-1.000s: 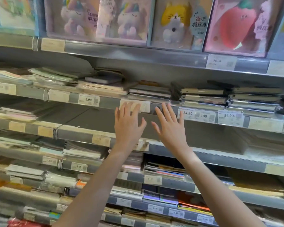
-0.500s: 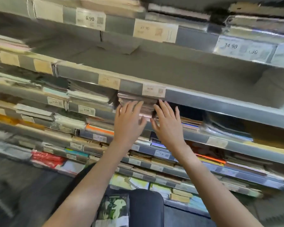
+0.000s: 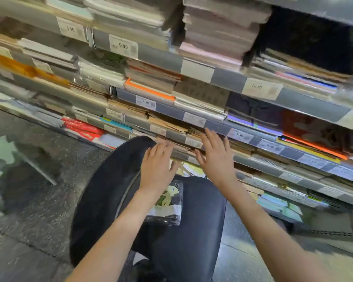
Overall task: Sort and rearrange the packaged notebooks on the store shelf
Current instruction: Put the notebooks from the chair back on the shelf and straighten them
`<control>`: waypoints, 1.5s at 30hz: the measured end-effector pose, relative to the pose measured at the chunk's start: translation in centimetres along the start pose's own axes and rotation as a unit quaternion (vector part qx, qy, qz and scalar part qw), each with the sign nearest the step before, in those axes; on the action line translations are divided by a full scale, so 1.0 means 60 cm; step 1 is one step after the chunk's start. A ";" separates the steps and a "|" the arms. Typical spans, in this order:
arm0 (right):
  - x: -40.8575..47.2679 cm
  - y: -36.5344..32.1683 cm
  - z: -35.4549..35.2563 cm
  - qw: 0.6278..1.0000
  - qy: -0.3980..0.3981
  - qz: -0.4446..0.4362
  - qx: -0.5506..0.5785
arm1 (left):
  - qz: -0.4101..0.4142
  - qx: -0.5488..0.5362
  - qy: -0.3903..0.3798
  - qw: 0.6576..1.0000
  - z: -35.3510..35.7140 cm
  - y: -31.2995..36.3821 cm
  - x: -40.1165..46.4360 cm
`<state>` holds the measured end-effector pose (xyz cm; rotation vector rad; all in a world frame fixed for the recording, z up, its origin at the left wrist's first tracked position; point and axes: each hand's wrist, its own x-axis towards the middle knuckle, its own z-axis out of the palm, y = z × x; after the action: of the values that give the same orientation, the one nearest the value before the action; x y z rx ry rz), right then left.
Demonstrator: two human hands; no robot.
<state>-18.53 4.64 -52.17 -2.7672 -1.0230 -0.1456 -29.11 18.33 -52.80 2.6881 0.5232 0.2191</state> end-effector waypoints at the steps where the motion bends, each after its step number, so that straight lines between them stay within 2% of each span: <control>1: -0.010 0.000 0.023 1.000 -0.010 0.001 0.000 | -0.011 0.005 -0.015 1.000 0.019 -0.014 -0.014; 6: -0.071 -0.003 0.135 0.996 -0.083 0.007 0.018 | -0.052 0.018 -0.050 0.997 0.107 -0.077 -0.085; 10: -0.112 -0.001 0.218 0.991 -0.125 0.009 0.043 | -0.114 0.000 -0.104 0.988 0.164 -0.116 -0.133; 16: -0.144 -0.008 0.329 0.971 -0.236 0.016 0.048 | -0.172 0.007 -0.164 0.971 0.239 -0.171 -0.199; 25: -0.116 -0.007 0.411 0.952 -0.285 0.058 0.098 | -0.276 -0.050 -0.191 0.941 0.311 -0.215 -0.225; 29: -0.109 -0.004 0.426 0.924 -0.334 0.097 0.160 | -0.311 -0.099 -0.225 0.918 0.328 -0.221 -0.226; 37: -0.100 -0.011 0.426 0.867 -0.352 0.181 0.302 | -0.369 -0.210 -0.172 0.889 0.346 -0.215 -0.221; 45: -0.122 -0.012 0.409 0.863 -0.310 0.206 0.342 | -0.396 -0.284 -0.132 0.863 0.353 -0.211 -0.237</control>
<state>-23.92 5.64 -77.19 -2.2775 -0.4010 1.0188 -41.56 16.25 -78.33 1.7174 1.1938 -0.2021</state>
